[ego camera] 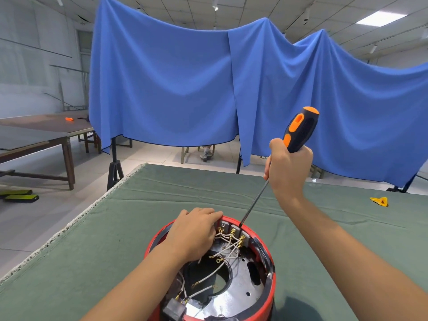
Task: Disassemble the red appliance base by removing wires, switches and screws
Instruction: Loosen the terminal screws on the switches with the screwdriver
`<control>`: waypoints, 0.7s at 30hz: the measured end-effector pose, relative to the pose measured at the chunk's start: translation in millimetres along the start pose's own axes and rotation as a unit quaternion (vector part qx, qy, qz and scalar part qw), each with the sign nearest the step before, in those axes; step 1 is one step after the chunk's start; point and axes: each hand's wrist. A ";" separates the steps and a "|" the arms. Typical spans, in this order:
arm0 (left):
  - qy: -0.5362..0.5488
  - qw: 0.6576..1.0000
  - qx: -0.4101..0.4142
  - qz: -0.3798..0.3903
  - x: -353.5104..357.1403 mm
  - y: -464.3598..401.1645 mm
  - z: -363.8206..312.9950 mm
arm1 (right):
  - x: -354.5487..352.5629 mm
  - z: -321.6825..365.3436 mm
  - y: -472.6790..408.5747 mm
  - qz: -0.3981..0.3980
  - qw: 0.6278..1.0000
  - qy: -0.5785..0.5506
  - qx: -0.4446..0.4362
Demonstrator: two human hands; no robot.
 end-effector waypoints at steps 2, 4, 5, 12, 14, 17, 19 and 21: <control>0.005 1.000 -0.001 0.000 -0.1 0.4 0.1 | -0.7 -0.8 2.5 0.000 1.000 -0.006 0.001; 0.008 1.000 -0.001 0.000 0.1 0.4 -0.8 | -0.7 -1.4 4.3 -0.001 1.000 -0.022 0.008; 0.008 1.000 0.000 0.000 0.1 0.2 -1.0 | -0.2 -1.5 4.8 -0.002 0.999 -0.029 0.013; 0.016 1.000 0.000 -0.002 -1.4 0.5 -0.2 | 2.1 -2.8 6.0 0.005 0.999 -0.036 0.026; 0.018 1.000 -0.001 -0.001 -1.5 0.8 -0.6 | 1.8 -4.3 4.0 0.005 0.999 -0.036 0.031; 0.017 1.000 -0.003 -0.002 -0.9 1.0 -1.6 | 3.0 -8.3 -1.0 0.006 0.998 -0.038 0.048; 0.015 1.000 -0.004 -0.003 -0.6 0.4 -1.8 | 6.1 -13.5 -6.9 -0.005 0.997 -0.033 0.074; 0.018 1.000 -0.004 -0.005 0.2 0.4 -1.5 | 9.6 -21.3 -15.1 -0.023 0.994 -0.003 0.111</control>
Point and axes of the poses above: each hand's wrist, its own y-axis away from the middle knuckle, its own x-axis out of the palm, z = x × y, and after that the axes turned 12 degrees about y, right-handed
